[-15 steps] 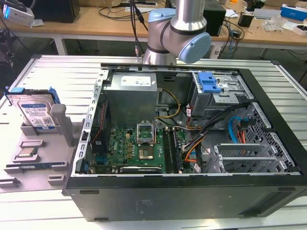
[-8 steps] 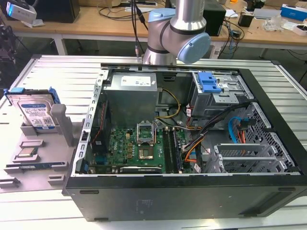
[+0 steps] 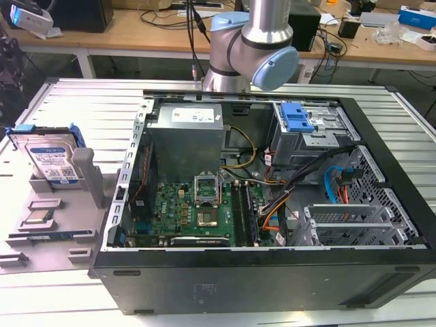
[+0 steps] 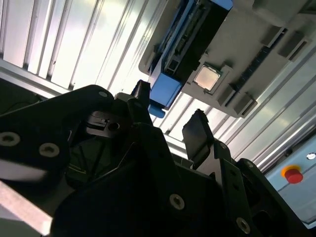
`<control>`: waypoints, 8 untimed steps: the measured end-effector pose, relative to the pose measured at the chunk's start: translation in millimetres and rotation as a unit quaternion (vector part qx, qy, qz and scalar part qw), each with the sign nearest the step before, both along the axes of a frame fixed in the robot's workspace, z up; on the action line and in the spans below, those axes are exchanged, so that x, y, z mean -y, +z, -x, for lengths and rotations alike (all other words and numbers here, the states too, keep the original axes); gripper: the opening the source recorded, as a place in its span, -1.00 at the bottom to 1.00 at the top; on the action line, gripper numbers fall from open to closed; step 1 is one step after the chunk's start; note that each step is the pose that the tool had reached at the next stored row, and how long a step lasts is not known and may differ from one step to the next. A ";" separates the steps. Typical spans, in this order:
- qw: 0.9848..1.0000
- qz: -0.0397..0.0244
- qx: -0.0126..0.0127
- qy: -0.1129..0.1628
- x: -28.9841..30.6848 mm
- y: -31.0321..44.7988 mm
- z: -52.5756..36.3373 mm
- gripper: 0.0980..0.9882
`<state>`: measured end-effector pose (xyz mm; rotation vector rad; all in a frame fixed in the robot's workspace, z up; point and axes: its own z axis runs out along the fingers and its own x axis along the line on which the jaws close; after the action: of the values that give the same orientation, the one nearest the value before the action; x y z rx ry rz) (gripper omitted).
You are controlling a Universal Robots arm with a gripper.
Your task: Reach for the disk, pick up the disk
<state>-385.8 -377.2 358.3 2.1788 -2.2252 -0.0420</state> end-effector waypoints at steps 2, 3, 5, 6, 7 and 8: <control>1.000 0.000 0.000 0.000 0.0 -2.4 0.0 0.00; 1.000 0.000 0.000 0.000 0.0 -3.0 0.0 0.00; 1.000 0.000 0.000 0.000 0.0 -4.1 0.0 0.00; 1.000 0.000 0.000 0.000 0.0 -5.1 0.0 0.00; 1.000 0.000 0.000 0.000 0.0 -6.5 0.0 0.00; 1.000 0.000 0.000 0.000 0.0 -9.2 0.0 0.00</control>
<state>-385.8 -377.2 349.2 2.1788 -2.2252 -0.0420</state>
